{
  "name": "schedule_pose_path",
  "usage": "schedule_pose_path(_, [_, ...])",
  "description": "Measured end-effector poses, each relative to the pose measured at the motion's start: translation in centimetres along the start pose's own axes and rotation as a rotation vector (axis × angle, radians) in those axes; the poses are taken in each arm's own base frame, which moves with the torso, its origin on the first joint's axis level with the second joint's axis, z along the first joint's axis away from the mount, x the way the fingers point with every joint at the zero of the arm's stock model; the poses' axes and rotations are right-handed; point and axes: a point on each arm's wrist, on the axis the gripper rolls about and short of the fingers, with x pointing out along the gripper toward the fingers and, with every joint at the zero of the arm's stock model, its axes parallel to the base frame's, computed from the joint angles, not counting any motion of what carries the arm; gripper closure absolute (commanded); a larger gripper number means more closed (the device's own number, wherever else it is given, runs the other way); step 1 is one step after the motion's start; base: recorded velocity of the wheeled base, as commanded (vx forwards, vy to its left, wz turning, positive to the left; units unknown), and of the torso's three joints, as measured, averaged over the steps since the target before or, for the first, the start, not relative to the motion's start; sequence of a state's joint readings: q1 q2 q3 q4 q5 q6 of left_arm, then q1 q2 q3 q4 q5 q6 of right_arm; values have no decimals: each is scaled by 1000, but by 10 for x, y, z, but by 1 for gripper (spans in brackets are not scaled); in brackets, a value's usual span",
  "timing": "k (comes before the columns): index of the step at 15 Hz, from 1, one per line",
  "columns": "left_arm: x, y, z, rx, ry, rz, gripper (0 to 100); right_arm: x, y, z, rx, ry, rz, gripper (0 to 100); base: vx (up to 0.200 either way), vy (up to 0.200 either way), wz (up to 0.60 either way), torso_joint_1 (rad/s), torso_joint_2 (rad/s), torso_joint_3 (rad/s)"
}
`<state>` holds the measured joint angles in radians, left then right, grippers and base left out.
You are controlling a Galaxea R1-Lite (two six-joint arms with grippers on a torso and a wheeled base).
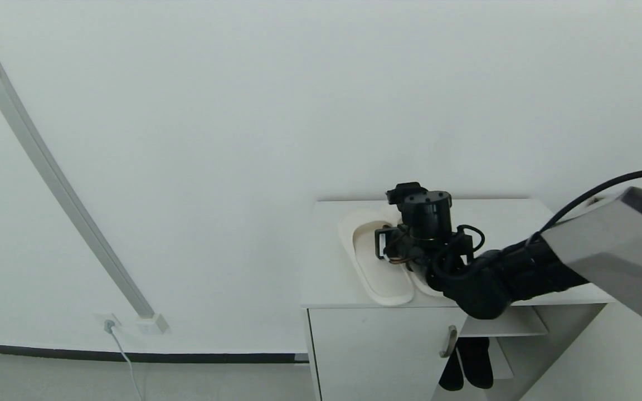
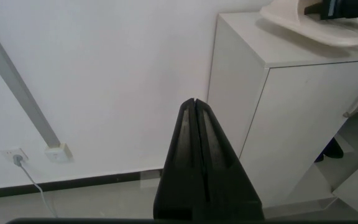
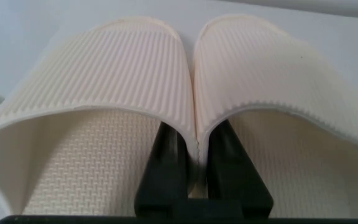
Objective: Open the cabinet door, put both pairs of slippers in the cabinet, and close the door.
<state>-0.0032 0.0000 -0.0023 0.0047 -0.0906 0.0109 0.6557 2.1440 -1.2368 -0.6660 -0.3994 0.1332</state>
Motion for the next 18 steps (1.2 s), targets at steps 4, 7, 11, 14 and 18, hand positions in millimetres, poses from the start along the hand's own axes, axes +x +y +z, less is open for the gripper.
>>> schedule_pose_path(4, [0,0,0,0,0,0,100,-77,-23,-9,-26,66,127,100,0,0,0,0,0,0])
schedule_pose_path(7, [0,0,0,0,0,1,100,-134,-29,-3,-37,74,227,100,0,0,0,0,0,0])
schedule_pose_path(11, [0,0,0,-1,-1,1,100,-177,-23,5,-48,70,333,100,0,0,0,0,0,0])
schedule_pose_path(14, [0,0,0,-1,0,1,100,-183,-24,9,-43,54,337,100,0,0,0,0,0,0])
schedule_pose_path(18, [0,0,0,-1,0,0,100,-185,-24,8,-45,53,336,100,-100,0,0,2,2,1])
